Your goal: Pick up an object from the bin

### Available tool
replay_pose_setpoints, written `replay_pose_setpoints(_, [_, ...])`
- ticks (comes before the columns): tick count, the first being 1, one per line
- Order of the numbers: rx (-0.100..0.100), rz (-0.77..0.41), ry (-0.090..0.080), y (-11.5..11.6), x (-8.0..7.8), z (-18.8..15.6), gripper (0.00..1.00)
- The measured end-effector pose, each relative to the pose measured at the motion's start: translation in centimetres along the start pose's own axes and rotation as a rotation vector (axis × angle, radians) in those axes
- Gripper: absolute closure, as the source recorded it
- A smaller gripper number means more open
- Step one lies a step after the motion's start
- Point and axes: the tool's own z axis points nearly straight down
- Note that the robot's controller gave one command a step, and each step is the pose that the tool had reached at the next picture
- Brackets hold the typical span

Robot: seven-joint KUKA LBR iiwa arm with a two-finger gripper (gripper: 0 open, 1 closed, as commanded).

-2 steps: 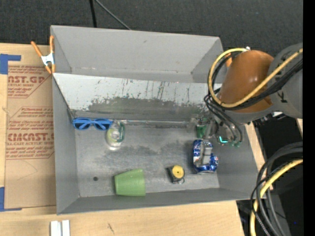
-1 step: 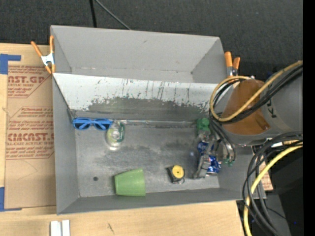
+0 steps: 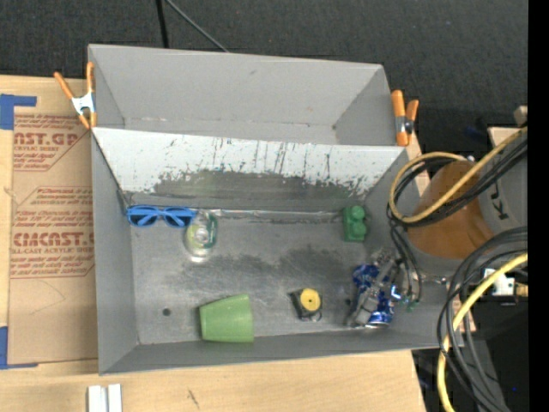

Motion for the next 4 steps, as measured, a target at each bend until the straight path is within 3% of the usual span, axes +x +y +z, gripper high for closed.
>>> replay_pose_setpoints(1, [-0.007,-0.002,-0.005,0.5,-0.1,-0.2,1.0])
replay_pose_setpoints(2, [-0.004,0.064,-0.01,1.6,0.4,-12.3,1.0])
replay_pose_setpoints(3, [-0.006,0.04,-0.013,6.6,-3.9,-20.7,1.0])
replay_pose_setpoints(4, [-0.005,0.053,-0.012,7.1,-1.5,-29.8,1.0])
